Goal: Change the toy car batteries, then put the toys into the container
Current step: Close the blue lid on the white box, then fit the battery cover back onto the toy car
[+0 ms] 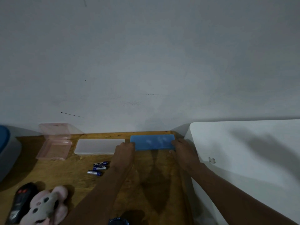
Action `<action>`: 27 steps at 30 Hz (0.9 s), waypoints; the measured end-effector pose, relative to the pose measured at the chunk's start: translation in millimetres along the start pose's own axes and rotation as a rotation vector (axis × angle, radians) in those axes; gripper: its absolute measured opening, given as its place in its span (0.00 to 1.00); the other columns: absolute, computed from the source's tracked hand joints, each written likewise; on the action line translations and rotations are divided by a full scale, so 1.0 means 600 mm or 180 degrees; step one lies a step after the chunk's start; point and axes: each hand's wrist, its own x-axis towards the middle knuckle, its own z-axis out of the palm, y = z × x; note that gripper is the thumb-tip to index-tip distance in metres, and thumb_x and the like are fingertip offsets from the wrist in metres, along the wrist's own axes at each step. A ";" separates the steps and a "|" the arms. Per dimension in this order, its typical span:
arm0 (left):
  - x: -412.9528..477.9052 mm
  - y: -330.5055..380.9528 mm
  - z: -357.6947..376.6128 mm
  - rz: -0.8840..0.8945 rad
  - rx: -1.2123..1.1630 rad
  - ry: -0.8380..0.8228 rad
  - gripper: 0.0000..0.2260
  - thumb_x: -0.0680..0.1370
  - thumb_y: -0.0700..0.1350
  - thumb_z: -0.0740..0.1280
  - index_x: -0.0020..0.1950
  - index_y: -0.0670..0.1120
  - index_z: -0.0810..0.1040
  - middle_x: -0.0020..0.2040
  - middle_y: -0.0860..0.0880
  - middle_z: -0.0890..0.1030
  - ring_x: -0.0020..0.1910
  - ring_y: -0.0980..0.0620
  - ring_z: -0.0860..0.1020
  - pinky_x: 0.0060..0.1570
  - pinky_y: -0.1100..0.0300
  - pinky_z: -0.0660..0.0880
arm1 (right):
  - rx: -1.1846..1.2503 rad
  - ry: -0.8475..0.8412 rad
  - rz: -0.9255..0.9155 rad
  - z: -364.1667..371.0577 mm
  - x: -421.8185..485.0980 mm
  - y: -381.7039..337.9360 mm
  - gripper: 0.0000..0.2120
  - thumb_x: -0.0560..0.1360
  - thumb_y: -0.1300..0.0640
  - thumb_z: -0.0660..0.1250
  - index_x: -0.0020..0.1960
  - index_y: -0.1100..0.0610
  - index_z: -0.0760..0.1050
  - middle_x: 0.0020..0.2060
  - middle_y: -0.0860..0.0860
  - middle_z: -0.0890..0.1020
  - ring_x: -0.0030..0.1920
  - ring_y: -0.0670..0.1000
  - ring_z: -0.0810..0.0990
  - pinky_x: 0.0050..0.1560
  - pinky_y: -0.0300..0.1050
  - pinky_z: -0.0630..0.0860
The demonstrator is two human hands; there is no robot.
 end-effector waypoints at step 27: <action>-0.430 -0.068 0.014 -0.0907 -0.1793 0.0232 0.18 0.78 0.48 0.66 0.68 0.45 0.73 0.58 0.49 0.80 0.59 0.48 0.78 0.57 0.55 0.74 | 0.0386 -0.0327 -0.0348 0.128 -0.407 -0.122 0.16 0.79 0.50 0.63 0.64 0.55 0.73 0.53 0.52 0.82 0.52 0.51 0.80 0.55 0.47 0.77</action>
